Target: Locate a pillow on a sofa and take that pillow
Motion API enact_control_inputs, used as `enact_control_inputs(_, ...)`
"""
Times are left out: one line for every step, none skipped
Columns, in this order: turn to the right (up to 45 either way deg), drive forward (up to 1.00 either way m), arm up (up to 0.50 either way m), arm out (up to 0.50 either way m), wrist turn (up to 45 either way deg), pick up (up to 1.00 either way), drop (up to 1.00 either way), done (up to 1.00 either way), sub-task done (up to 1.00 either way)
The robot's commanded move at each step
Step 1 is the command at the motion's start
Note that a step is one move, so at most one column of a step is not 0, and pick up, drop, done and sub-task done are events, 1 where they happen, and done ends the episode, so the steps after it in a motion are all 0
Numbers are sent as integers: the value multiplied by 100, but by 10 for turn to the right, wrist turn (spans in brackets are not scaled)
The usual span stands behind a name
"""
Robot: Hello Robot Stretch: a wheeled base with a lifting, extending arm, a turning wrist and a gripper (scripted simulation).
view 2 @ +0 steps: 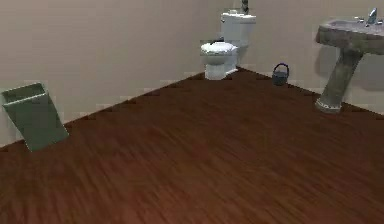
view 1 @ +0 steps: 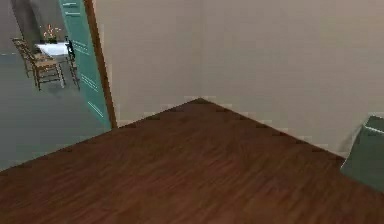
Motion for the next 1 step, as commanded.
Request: enact_control_inputs(-210,0,0,0,0,0,0,0,0)
